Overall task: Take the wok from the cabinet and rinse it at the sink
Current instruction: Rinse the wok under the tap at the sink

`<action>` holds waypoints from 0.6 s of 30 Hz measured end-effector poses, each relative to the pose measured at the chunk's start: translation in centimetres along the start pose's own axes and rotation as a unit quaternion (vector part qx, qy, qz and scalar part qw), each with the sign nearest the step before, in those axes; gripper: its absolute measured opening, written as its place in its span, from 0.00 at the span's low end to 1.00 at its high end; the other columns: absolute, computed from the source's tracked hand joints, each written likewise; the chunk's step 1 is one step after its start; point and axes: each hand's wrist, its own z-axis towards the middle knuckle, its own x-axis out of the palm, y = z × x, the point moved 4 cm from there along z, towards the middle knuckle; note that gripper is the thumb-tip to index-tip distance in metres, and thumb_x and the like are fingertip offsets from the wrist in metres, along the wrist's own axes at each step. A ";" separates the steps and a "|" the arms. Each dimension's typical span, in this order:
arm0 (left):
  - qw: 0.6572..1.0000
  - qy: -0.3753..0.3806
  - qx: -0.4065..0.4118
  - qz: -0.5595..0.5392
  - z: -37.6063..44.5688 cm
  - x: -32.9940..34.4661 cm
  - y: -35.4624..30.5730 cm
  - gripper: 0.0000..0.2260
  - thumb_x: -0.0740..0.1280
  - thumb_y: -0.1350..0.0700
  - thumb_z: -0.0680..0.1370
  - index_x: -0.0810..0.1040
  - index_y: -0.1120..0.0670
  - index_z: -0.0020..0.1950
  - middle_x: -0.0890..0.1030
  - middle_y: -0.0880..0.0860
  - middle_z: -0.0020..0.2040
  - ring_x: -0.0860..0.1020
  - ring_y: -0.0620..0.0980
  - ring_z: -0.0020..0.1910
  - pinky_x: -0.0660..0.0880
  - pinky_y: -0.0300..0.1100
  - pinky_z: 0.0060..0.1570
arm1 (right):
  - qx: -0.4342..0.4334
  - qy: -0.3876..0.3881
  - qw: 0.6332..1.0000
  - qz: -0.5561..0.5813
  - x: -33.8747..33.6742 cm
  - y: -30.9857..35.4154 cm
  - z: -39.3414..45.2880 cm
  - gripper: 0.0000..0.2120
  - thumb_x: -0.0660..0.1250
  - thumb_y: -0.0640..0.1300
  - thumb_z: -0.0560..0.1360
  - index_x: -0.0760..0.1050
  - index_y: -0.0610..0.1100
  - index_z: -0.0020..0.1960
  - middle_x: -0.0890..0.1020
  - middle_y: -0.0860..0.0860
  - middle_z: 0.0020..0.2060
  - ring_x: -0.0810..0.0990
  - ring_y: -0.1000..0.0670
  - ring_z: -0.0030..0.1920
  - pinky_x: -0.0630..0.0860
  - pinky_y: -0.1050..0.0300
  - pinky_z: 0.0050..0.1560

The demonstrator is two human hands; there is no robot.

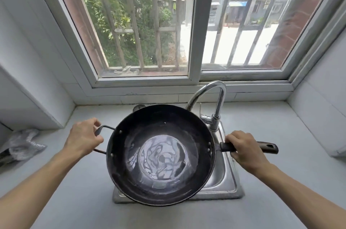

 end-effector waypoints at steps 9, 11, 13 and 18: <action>0.999 0.020 -0.047 0.001 -3.5 0.1 -0.4 0.12 0.72 0.63 0.62 0.77 0.49 0.40 0.82 0.51 0.35 0.79 0.53 0.35 0.77 0.44 0.35 | -0.021 -0.004 0.999 0.025 -0.9 -1.3 -1.5 0.18 0.73 0.32 0.55 0.74 0.46 0.40 0.75 0.52 0.37 0.74 0.45 0.37 0.71 0.50 0.36; 0.998 0.018 -0.051 -0.010 -4.2 0.2 -0.3 0.12 0.70 0.64 0.63 0.77 0.48 0.40 0.82 0.50 0.34 0.79 0.55 0.35 0.79 0.46 0.34 | -0.023 -0.008 0.999 0.023 -0.8 -1.4 -2.1 0.18 0.74 0.32 0.55 0.74 0.47 0.40 0.75 0.52 0.36 0.74 0.45 0.37 0.71 0.50 0.35; 0.998 0.014 -0.051 -0.016 -4.6 0.1 -0.5 0.12 0.70 0.64 0.64 0.77 0.49 0.42 0.81 0.50 0.35 0.79 0.56 0.35 0.80 0.47 0.34 | -0.020 -0.012 0.999 0.023 -0.9 -1.4 -2.9 0.18 0.74 0.32 0.56 0.74 0.47 0.40 0.75 0.52 0.36 0.74 0.45 0.37 0.71 0.50 0.35; 1.000 0.016 -0.025 -0.007 -4.8 -0.5 -0.9 0.12 0.71 0.62 0.64 0.79 0.51 0.44 0.81 0.49 0.35 0.79 0.55 0.38 0.78 0.45 0.36 | 0.005 -0.014 1.000 0.012 -2.3 -0.7 -5.1 0.18 0.72 0.31 0.55 0.73 0.48 0.39 0.75 0.53 0.36 0.75 0.46 0.38 0.70 0.52 0.36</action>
